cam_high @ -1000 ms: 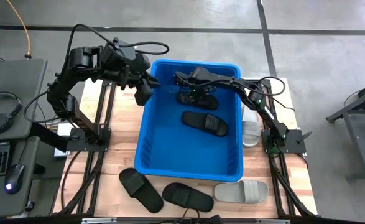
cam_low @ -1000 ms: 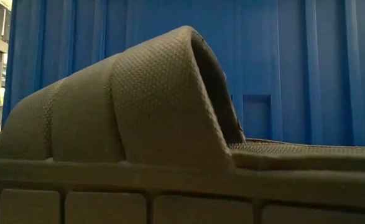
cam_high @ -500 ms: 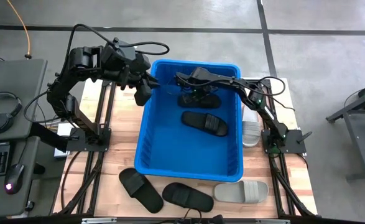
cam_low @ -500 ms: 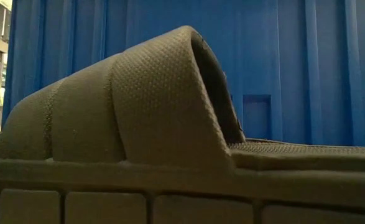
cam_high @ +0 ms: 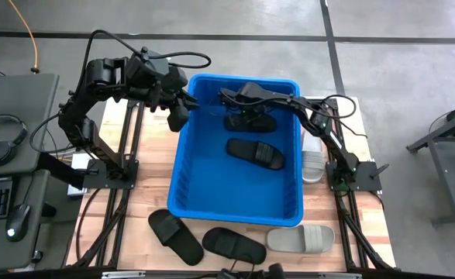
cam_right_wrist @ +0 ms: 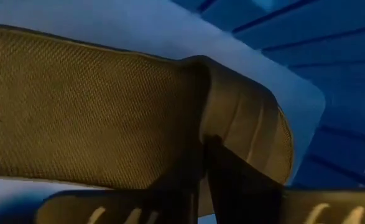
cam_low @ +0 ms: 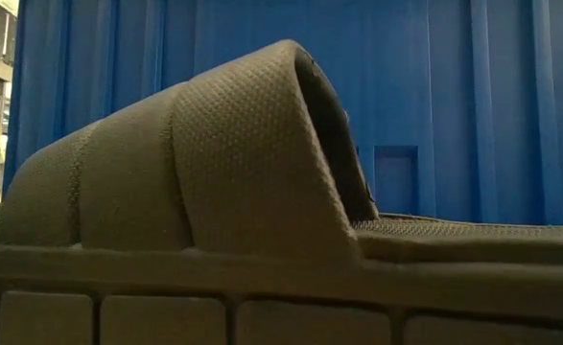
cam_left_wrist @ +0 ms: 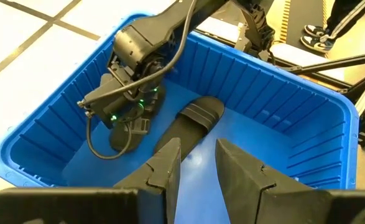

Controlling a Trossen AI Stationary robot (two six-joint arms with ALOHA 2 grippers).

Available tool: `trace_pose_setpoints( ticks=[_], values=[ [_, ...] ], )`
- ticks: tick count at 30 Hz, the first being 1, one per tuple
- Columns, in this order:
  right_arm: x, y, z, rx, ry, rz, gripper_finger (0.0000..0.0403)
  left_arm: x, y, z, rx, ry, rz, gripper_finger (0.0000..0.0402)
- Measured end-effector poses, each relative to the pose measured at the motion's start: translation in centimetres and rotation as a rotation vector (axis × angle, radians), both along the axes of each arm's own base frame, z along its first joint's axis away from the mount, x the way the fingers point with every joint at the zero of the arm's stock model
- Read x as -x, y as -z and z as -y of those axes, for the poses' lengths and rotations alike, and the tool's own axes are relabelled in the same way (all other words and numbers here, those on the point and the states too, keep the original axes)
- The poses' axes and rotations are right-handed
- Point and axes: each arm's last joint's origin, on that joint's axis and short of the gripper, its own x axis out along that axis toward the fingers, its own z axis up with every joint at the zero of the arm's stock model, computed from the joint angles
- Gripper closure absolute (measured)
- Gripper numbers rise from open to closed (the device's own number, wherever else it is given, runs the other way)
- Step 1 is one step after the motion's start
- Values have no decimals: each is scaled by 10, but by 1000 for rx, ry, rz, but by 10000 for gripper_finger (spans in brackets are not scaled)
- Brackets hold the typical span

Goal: Pick and place slides into bin
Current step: Put the black slipper into the blue bin

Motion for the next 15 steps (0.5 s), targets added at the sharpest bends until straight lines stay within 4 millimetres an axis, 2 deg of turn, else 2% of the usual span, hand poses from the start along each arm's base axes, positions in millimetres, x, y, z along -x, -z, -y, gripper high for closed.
trace_pose_setpoints(
  ticks=[15],
  values=[
    [10,-2,16,26,56,-14,402,0,0,1,21,26,7,311]
  ],
)
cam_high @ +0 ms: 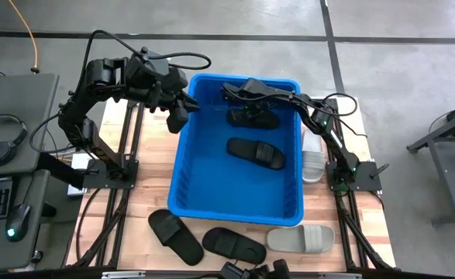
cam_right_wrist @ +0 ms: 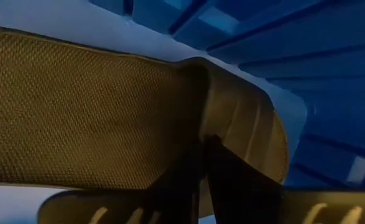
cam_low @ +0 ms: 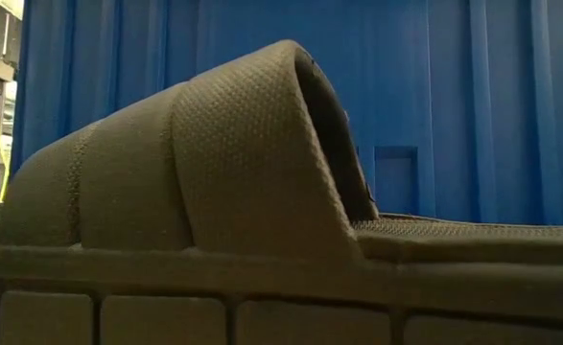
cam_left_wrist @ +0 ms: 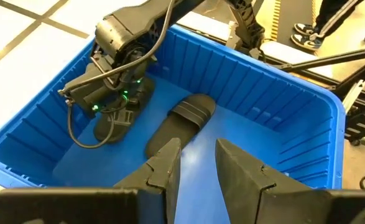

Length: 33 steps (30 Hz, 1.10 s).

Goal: Pick and place slides into bin
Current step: Put the black slipper into the blue bin

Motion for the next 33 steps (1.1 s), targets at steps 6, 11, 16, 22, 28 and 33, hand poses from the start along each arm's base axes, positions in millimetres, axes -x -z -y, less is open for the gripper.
trace_pose_setpoints(
  ticks=[6,11,16,22,28,33],
  values=[
    [6,-6,0,19,-2,-49,402,0,0,0,-1,1,0,311],
    [9,-8,-2,18,-13,-83,402,0,0,0,-6,5,-2,312],
    [12,-8,4,-1,5,-58,402,0,0,0,-6,6,-2,311],
    [13,-8,6,-38,7,-36,380,1,1,0,-2,6,-12,311],
    [13,-8,6,-40,2,-37,313,2,2,1,2,6,-26,312],
    [9,-8,8,-27,-25,-5,248,2,2,1,3,6,-28,312]
  ],
)
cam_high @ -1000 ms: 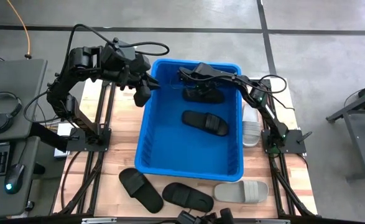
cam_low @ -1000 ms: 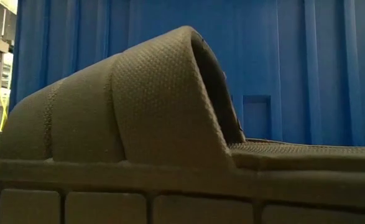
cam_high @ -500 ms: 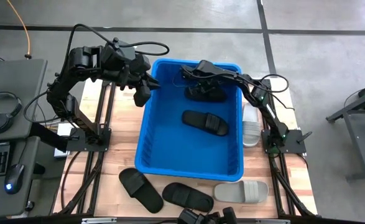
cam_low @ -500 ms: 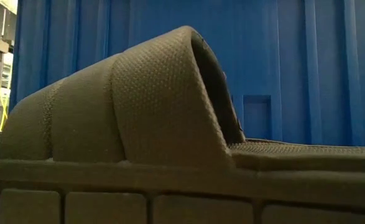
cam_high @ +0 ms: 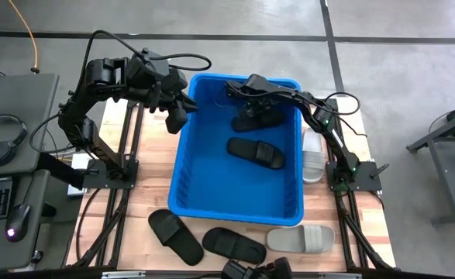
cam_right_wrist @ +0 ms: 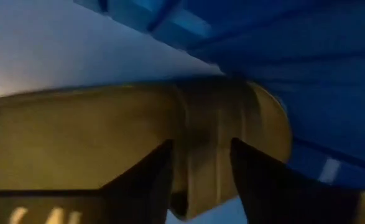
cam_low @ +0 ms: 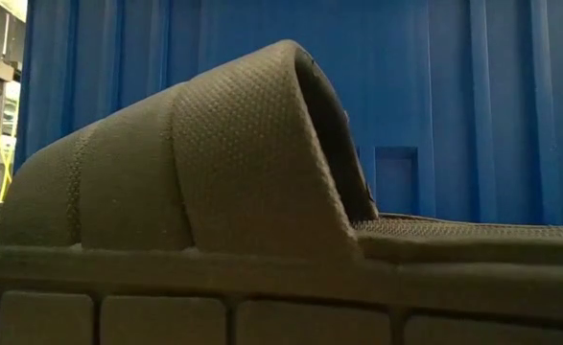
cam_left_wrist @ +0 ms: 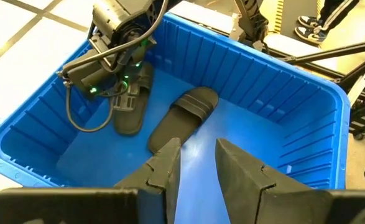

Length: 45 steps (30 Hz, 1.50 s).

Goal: Pick and place slides into bin
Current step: Put the black slipper into the blue bin

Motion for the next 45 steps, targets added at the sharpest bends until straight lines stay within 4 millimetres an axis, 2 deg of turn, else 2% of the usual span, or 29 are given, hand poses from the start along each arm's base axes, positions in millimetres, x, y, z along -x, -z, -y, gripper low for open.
trace_pose_setpoints(
  ticks=[4,8,15,20,24,33,45],
  values=[
    [-5,0,1,11,2,48,211,0,0,0,0,0,0,312],
    [-7,0,1,10,9,84,199,1,1,0,3,0,-9,312],
    [-6,-7,0,39,-44,58,215,1,1,0,5,0,-16,312],
    [-7,-6,-5,-13,-172,29,234,1,1,0,-6,10,-20,312],
    [-14,-6,-10,-72,-239,89,242,1,1,0,-6,11,-20,312],
    [-11,2,-5,-146,-182,107,240,1,1,0,-6,10,-20,312],
    [-6,4,2,-57,-132,43,241,1,1,0,5,0,-16,312]
  ],
)
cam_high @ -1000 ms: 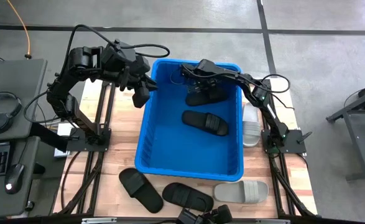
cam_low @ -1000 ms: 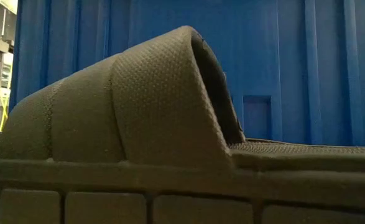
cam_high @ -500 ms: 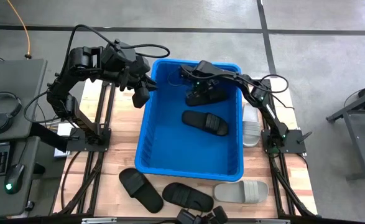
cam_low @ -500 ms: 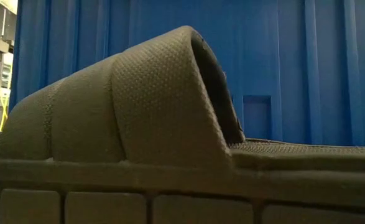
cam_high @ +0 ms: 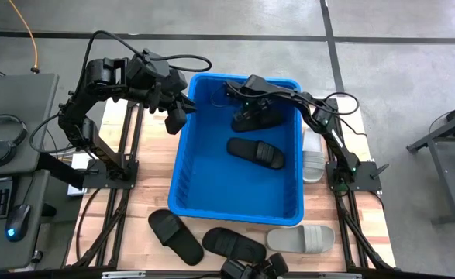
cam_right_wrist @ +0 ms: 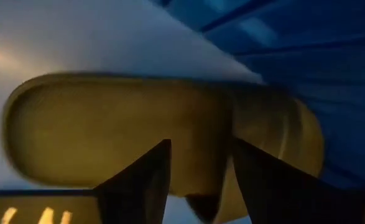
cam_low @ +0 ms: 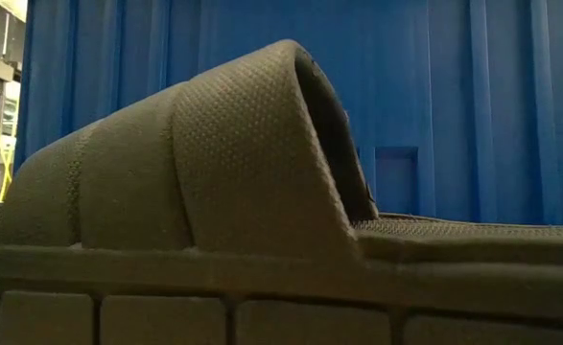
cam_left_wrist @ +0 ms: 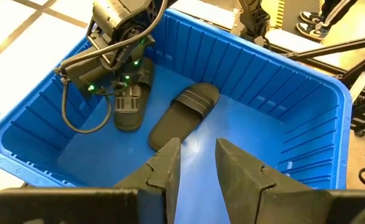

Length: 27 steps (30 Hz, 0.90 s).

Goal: Pick and place slides into bin
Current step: Put the black slipper into the blue bin

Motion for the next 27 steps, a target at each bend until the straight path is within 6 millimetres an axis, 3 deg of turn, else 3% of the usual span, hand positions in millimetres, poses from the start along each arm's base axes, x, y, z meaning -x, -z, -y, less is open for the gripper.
trace_pose_setpoints(
  ticks=[12,19,27],
  values=[
    [-2,-1,4,67,47,26,240,0,0,0,6,-6,2,312],
    [-8,-1,-13,49,-106,-43,240,0,0,0,6,-6,2,312],
    [4,-2,-14,50,-45,-164,240,0,0,0,6,-6,2,312]
  ],
)
